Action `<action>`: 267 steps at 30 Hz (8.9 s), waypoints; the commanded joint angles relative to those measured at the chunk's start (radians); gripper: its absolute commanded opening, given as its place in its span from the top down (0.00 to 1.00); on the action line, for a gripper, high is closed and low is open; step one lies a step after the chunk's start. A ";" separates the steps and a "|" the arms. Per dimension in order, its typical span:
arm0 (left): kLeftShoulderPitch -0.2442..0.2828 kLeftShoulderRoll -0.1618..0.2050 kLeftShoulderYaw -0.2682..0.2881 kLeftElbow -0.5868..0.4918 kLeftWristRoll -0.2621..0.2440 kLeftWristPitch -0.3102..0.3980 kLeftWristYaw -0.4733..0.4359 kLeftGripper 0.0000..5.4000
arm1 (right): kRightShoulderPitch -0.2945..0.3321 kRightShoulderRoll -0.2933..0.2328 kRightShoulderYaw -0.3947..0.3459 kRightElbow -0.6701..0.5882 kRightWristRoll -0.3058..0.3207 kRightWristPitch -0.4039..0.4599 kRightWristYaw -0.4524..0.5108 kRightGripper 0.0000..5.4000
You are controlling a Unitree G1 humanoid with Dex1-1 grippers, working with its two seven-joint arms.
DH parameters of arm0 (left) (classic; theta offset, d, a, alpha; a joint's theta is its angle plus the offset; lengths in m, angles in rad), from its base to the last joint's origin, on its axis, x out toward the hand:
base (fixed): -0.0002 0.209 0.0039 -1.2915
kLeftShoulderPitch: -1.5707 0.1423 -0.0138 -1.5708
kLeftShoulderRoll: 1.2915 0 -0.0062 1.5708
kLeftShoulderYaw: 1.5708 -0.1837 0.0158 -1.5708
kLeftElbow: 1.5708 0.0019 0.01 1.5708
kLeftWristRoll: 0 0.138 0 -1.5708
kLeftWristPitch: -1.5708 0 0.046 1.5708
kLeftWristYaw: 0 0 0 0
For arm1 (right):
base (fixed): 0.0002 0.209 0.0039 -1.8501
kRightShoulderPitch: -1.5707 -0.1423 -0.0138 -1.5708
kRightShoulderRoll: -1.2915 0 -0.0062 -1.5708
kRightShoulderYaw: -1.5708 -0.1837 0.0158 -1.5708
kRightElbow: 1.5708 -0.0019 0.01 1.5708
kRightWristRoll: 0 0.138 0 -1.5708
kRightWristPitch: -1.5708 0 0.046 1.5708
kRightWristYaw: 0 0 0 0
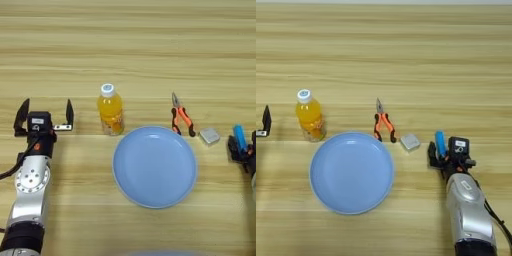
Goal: Move the objects on the table
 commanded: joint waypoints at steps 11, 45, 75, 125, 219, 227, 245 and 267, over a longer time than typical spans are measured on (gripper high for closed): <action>-0.006 0.003 0.001 0.000 0.004 0.014 -0.001 0.00 | 0.002 0.002 -0.002 0.010 0.004 0.029 -0.004 0.55; 0.002 0.001 -0.003 -0.015 0.010 0.022 0.001 0.00 | 0.082 0.024 0.129 -0.197 -0.014 -0.200 0.095 0.86; -0.008 -0.013 -0.015 -0.005 0.024 0.023 0.017 0.00 | 0.229 -0.003 0.547 -0.320 -0.042 -0.176 0.401 0.86; 0.003 -0.020 -0.021 -0.023 0.026 0.027 0.024 0.00 | 0.018 -0.060 0.187 -0.133 -0.043 -0.336 0.204 0.00; 0.013 -0.032 -0.024 -0.052 0.034 0.046 0.029 0.00 | -0.046 -0.093 0.196 0.078 -0.086 -0.106 0.280 0.54; 0.012 -0.031 -0.023 -0.052 0.034 0.047 0.029 0.00 | -0.022 -0.077 0.179 -0.033 -0.075 -0.132 0.244 0.54; 0.008 -0.026 -0.018 -0.042 0.034 0.044 0.026 0.00 | 0.097 -0.037 0.307 -0.286 -0.074 -0.152 0.301 0.54; 0.013 -0.031 -0.020 -0.054 0.037 0.048 0.027 0.00 | 0.148 -0.041 0.471 -0.245 -0.145 -0.136 0.329 0.54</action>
